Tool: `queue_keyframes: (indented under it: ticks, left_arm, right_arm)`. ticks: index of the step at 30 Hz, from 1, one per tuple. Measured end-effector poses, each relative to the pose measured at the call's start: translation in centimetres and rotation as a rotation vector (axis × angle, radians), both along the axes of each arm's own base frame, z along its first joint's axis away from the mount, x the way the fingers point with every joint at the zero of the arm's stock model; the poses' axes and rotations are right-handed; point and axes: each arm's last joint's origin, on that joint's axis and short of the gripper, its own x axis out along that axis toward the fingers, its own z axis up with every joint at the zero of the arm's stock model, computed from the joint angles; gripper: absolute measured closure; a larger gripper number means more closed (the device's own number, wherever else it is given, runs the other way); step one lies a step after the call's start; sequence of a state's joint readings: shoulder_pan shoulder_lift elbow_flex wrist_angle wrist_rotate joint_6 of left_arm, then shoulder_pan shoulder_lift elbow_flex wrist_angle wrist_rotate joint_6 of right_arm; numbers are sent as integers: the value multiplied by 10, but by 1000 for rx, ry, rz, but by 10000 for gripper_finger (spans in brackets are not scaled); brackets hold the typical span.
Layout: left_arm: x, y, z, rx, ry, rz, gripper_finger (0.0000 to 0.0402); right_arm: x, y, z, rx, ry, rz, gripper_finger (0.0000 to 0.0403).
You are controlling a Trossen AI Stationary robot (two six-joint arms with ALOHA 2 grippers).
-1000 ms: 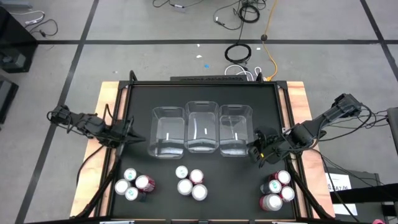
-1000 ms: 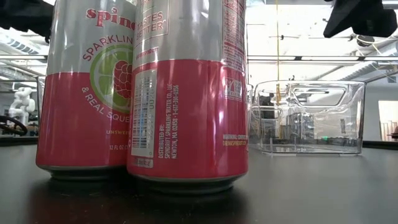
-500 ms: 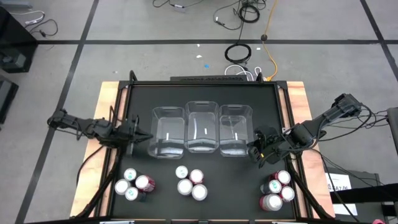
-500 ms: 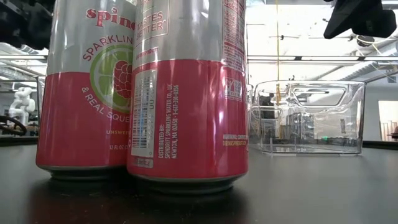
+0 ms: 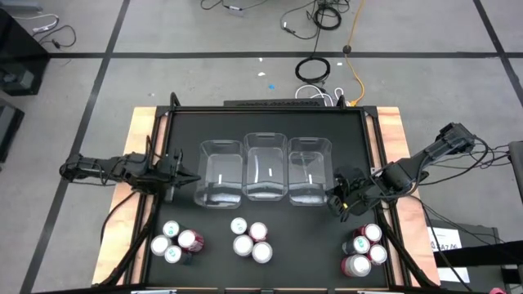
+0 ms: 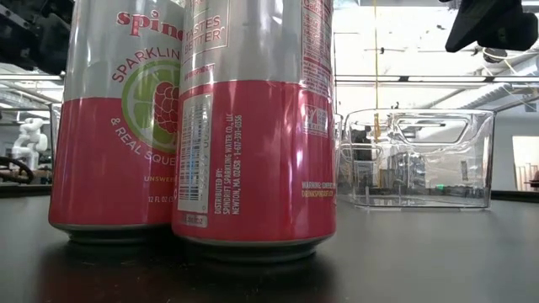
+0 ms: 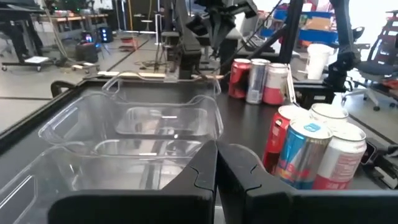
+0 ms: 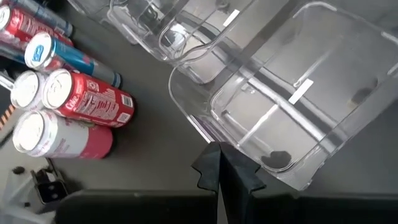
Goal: Sort soda cans
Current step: Put the bottom center red soda can into the right transparent bin
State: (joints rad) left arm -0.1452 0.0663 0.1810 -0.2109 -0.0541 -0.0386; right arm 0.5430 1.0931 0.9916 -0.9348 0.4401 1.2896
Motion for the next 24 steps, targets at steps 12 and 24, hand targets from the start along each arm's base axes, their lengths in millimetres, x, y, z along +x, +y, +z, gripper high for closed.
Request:
queue_keyframes:
  ticks: [12,24]
  left_arm:
    - [-1,0,0,-7,-1,-1,391]
    - [-1,0,0,-8,-1,0,391]
  right_arm:
    - [2,0,-1,-47,3,36,403]
    - [40,10,-1,-157,-148,220,403]
